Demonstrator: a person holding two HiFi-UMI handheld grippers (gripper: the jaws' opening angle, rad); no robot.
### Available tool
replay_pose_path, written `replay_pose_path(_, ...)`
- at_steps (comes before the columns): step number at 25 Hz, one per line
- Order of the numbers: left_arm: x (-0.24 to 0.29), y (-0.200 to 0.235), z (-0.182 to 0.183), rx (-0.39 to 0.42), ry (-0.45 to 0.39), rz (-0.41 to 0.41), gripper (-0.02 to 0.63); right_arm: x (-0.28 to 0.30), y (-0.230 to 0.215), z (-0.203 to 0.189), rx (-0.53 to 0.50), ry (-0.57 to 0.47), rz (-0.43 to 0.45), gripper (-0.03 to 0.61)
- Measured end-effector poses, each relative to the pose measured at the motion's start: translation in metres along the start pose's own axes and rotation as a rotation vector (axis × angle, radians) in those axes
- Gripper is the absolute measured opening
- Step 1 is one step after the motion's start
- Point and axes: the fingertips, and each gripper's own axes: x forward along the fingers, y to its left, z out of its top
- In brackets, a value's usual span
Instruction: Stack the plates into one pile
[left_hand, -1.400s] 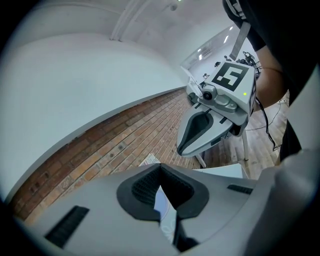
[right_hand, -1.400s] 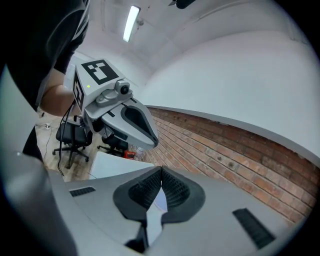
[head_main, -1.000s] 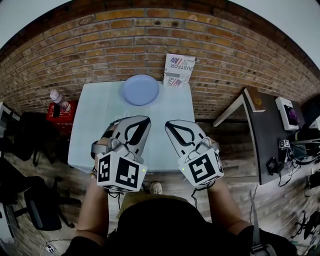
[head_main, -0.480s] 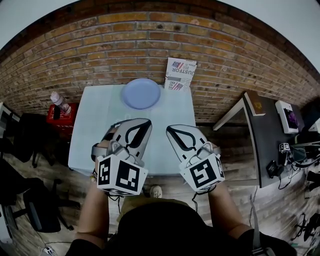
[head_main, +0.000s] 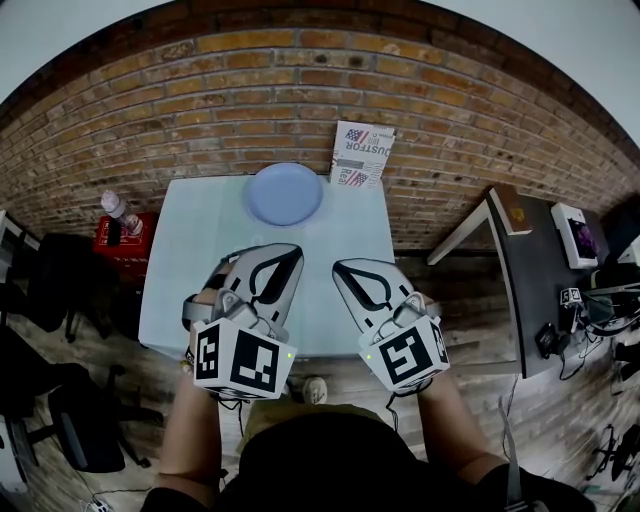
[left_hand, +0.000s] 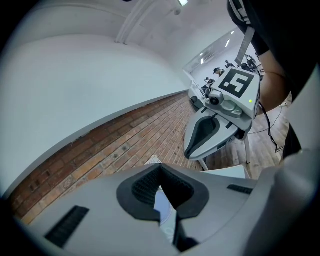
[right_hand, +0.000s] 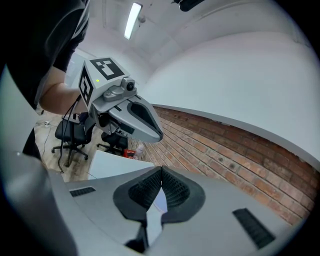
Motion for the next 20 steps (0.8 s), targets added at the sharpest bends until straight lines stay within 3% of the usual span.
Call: replay_pose_path(20, 0.012, -0.003, -0.002, -0.021, 0.002, -0.014, 0.023, 0.005, -0.009, -0.006, 0.011, -0.006, 0.002, 0.035)
